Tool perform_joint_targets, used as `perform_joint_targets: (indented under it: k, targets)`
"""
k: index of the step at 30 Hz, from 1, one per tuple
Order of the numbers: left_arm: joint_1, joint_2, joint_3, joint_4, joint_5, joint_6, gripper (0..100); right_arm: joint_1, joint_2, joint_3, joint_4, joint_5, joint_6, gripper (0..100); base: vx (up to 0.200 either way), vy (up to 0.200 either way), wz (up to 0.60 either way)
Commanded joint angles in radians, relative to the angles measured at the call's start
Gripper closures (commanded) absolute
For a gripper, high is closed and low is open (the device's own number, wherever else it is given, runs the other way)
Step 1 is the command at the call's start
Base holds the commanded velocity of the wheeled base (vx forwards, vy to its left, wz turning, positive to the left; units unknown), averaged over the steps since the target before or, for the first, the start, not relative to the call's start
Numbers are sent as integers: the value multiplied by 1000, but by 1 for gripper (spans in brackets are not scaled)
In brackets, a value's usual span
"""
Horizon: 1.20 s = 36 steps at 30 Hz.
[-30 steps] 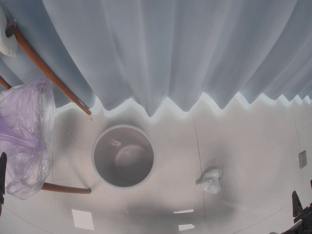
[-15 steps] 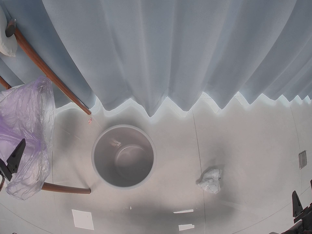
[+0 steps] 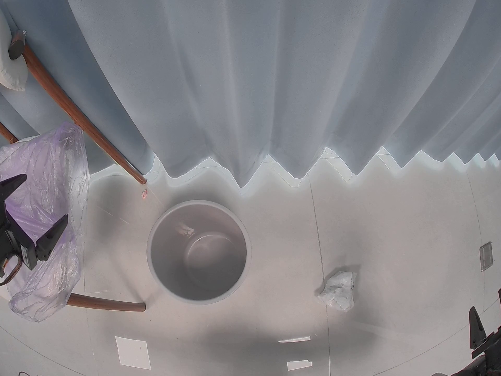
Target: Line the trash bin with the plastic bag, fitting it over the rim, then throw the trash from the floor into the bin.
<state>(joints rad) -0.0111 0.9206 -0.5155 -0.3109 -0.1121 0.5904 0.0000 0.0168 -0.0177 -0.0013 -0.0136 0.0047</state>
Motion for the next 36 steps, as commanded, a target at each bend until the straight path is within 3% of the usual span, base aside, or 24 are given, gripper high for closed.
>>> perform_joint_targets:
  k: [1, 13, 16, 17, 30, 36]
  targets:
    - [-7, 27, 31, 3, 0, 43, 0, 0, -17, 18, 0, 0, 0, 0, 0, 0, 0]
    - [-9, 168, 32, -5, 40, 184, 0, 0, -17, 18, 0, 0, 0, 0, 0, 0, 0]
    - [-17, 191, 26, -17, 65, 213, 0, 0, -17, 18, 0, 0, 0, 0, 0, 0, 0]
    - [-41, 222, 23, -53, 108, 232, 0, 0, -17, 18, 0, 0, 0, 0, 0, 0, 0]
    - [-122, 313, 11, -105, 327, 216, 0, 0, -17, 18, 0, 0, 0, 0, 0, 0, 0]
    - [-148, 313, 15, -103, 342, 218, 0, 0, -17, 18, 0, 0, 0, 0, 0, 0, 0]
